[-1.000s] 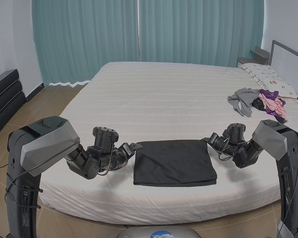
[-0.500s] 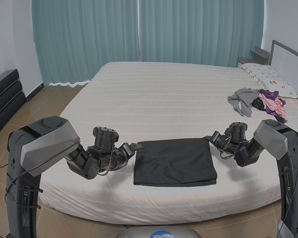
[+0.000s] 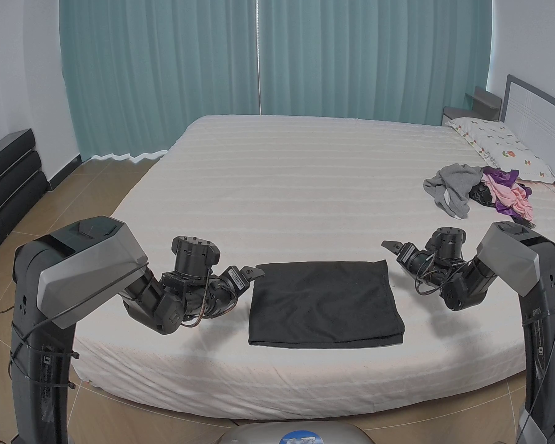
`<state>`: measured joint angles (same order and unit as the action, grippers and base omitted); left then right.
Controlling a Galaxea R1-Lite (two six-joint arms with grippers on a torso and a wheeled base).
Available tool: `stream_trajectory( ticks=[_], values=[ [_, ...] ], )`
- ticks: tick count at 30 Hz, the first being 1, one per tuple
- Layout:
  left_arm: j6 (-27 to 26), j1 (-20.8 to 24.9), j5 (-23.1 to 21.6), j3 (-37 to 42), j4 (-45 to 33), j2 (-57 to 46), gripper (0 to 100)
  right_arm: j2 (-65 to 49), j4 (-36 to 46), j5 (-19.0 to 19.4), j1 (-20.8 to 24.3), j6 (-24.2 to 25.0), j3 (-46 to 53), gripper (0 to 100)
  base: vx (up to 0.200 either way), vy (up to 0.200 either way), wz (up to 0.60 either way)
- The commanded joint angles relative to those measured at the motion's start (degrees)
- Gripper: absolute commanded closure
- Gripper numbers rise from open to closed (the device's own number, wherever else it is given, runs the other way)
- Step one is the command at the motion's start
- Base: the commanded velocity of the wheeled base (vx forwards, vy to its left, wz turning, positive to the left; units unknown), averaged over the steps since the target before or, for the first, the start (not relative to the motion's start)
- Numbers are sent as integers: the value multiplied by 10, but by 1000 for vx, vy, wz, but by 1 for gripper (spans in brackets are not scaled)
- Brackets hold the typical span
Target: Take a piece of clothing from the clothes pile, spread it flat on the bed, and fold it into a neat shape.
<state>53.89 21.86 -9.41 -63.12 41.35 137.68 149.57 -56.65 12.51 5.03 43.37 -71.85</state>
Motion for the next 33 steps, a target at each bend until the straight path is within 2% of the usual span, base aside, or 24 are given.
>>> stream_trajectory(
  ticks=[1, 5, 8, 11, 17, 23, 28, 32, 33],
  values=[
    [1, -9, 8, 9, 0, -13, 0, -48, -10, -39, -1, -2, 27, 0, 0, 0, 0],
    [-5, -17, 22, 69, 5, -68, 0, -105, -15, -66, -15, -13, 86, 0, 0, 0, 0],
    [-5, -27, 39, 99, 4, -128, 0, -159, -26, -70, -34, -26, 146, 0, 0, 0, 0],
    [-11, -42, 61, 124, 2, -198, 0, -221, -61, -71, -48, -60, 223, 0, 0, 0, 0],
    [-92, -52, 113, 223, 6, -356, 0, -380, -153, -69, -71, -131, 391, 0, 0, 0, 0],
    [-139, -51, 151, 290, 1, -503, 0, -506, -163, -61, -85, -149, 487, 0, 0, 0, 0],
    [-201, -45, 186, 361, -10, -648, 0, -648, -163, -58, -89, -161, 580, 0, 0, 0, 0],
    [-214, -45, 207, 378, -56, -717, 0, -738, -154, -28, -89, -168, 635, 0, 0, 0, 0],
    [-218, -45, 222, 380, -94, -756, 0, -782, -148, -12, -90, -181, 668, 0, 0, 0, 0]
  ],
)
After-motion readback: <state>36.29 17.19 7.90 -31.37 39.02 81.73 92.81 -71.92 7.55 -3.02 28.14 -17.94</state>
